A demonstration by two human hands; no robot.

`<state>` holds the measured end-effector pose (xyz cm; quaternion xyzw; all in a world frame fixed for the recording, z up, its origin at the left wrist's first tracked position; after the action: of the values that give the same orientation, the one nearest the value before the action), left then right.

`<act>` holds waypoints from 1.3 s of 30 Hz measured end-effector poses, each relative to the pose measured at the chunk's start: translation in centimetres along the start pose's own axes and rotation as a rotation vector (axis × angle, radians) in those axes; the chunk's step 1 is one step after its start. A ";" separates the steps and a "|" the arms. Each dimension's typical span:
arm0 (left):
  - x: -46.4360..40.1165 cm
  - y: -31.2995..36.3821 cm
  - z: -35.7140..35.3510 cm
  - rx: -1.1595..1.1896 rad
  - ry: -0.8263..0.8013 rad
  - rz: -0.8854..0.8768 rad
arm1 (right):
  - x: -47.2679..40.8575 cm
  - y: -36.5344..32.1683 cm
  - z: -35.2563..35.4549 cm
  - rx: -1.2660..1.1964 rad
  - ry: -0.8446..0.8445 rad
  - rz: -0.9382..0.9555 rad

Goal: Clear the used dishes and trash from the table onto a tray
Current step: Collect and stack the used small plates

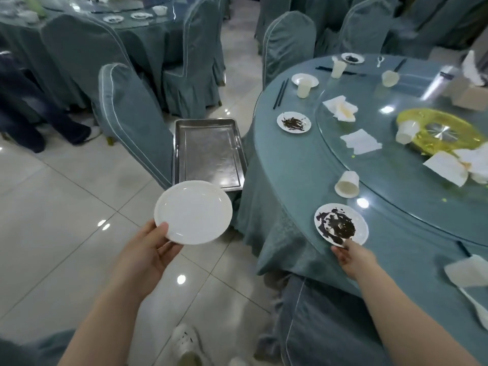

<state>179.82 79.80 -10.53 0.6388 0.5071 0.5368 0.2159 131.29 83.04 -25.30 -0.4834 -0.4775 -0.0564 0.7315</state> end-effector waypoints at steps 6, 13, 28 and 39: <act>-5.4 1.7 -0.5 -0.008 -0.082 0.069 | 6.0 0.6 -4.8 0.010 -0.113 0.064; -9.6 4.5 0.6 0.012 -0.106 0.106 | 15.3 -3.4 -17.4 0.146 -0.359 0.304; -13.8 8.7 0.8 -0.068 -0.261 0.105 | 22.4 -3.4 -34.1 0.370 -0.579 0.519; -24.4 12.4 -4.4 -0.076 -0.179 0.034 | 10.6 -9.1 -39.4 0.317 -0.552 0.384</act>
<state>183.23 52.29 -10.34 0.6842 0.4539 0.5000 0.2754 157.39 52.28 -14.35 -0.4420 -0.5603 0.2887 0.6382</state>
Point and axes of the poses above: each hand's wrist, its own x-axis away from the middle knuckle, its own z-axis out of the back of the hand, y = z × x, the point moved 10 cm from there along -x, towards the middle knuckle, and after that the axes turned 2 degrees about -x, right-handed, at the moved point
